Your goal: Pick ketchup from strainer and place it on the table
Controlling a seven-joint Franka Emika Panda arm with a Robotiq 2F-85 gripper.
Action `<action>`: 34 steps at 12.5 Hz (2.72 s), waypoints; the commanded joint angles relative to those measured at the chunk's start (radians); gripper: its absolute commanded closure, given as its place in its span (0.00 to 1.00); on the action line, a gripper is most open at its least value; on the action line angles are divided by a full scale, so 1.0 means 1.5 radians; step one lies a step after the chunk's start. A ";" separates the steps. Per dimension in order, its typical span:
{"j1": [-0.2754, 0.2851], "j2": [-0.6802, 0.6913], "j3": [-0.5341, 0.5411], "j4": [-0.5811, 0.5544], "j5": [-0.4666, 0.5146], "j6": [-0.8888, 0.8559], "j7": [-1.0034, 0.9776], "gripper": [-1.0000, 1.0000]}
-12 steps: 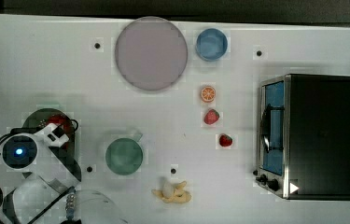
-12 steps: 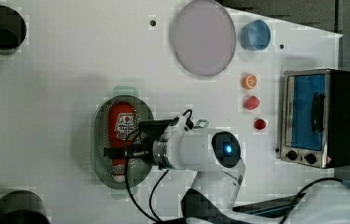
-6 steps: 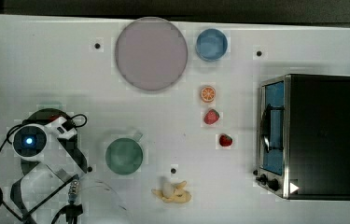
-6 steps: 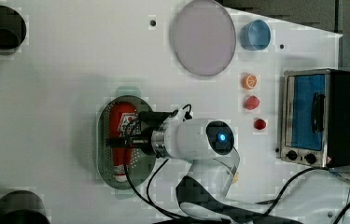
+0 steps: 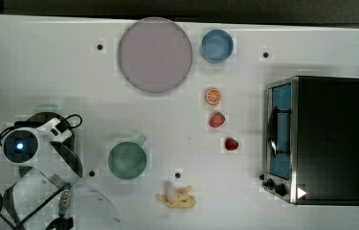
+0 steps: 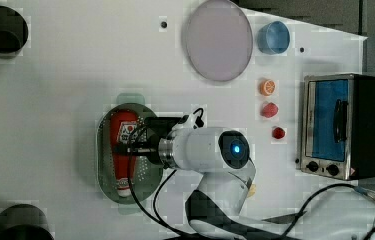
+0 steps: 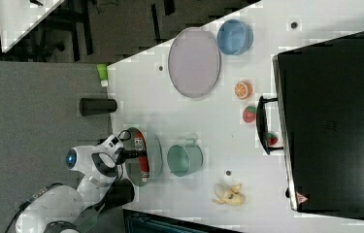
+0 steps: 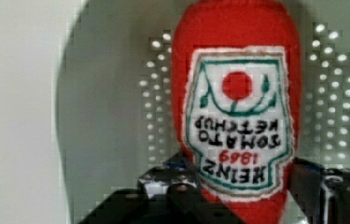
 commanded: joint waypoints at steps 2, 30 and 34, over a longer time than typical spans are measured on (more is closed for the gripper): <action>-0.015 -0.132 0.034 0.008 0.060 -0.059 0.033 0.44; -0.175 -0.250 -0.330 -0.114 0.181 -0.196 -0.054 0.00; -0.174 -0.342 -0.317 -0.058 0.182 -0.276 -0.051 0.00</action>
